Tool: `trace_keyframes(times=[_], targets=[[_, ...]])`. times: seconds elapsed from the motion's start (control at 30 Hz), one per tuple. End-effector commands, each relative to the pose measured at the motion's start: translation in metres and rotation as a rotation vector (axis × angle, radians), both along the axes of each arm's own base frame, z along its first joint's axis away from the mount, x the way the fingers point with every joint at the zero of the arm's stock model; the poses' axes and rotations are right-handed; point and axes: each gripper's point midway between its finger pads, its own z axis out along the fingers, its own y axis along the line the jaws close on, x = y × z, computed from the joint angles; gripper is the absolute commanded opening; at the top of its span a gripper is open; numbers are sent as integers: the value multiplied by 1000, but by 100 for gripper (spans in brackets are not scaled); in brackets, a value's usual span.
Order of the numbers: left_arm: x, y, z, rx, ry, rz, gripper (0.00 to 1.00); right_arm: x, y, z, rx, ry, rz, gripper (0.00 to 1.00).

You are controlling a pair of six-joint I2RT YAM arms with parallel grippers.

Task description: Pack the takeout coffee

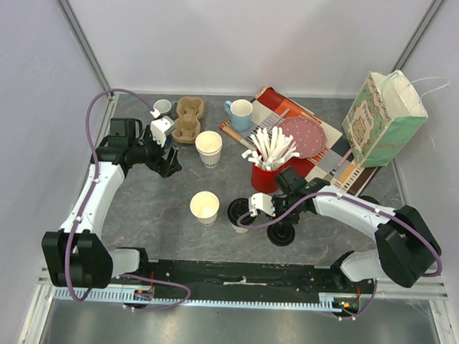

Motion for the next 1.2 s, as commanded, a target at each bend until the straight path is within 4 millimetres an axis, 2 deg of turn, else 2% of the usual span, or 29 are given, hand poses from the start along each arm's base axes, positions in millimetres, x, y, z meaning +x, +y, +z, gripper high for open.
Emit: trace_keyframes(times=[0.0,0.07,0.2,0.33,0.37,0.43,0.47,0.53,0.6,0.67,0.73,0.77,0.8,0.83,0.87,0.9,0.93,0.97,1.0,1.03,1.07,1.1,1.13,1.17], targets=[[5,1,11,17,-58,-23,90,0,2,24,33,-42,4,0],[5,1,12,18,-61,-23,90,1,3,40,53,-67,2,0],[6,0,13,14,-61,-24,90,-6,-8,64,48,-94,10,0],[6,0,14,11,-61,-20,90,-4,-2,105,122,-145,-26,0],[6,0,15,11,-66,-20,90,3,7,129,176,-176,-39,0],[6,0,16,11,-66,-18,90,-3,27,158,287,-142,-36,0],[6,0,17,10,-68,-18,90,0,41,188,366,-153,-54,0],[6,0,17,6,-64,-13,90,-4,67,217,455,-153,-39,0],[5,1,17,6,-61,-6,90,3,92,257,576,-194,-85,0],[6,2,16,8,-55,7,90,-1,125,280,671,-188,-65,0],[6,6,14,18,-48,35,90,-3,156,271,661,-108,-122,0],[6,7,12,24,-41,46,90,2,168,285,687,-107,-146,0],[8,22,10,33,-32,100,90,12,181,263,622,-61,-194,0],[8,25,9,34,-27,119,91,18,191,275,634,-43,-252,0],[7,28,8,36,-23,134,91,22,191,262,571,-22,-289,0],[8,35,6,47,-20,161,91,31,200,236,492,-1,-321,0],[8,38,5,45,-11,178,91,33,208,241,482,-13,-337,0],[8,41,5,46,-8,190,91,40,204,228,409,-39,-385,0],[7,44,3,43,0,203,91,44,211,207,346,-33,-408,0],[6,45,2,41,7,206,91,43,221,214,353,-31,-418,0],[6,45,1,41,9,207,91,43,217,204,293,-27,-446,0],[5,45,-1,37,14,205,91,47,220,186,230,-21,-465,0],[5,45,-1,37,15,203,91,51,223,193,229,-34,-479,0],[5,45,-2,35,16,200,91,48,216,186,176,-27,-495,0]])
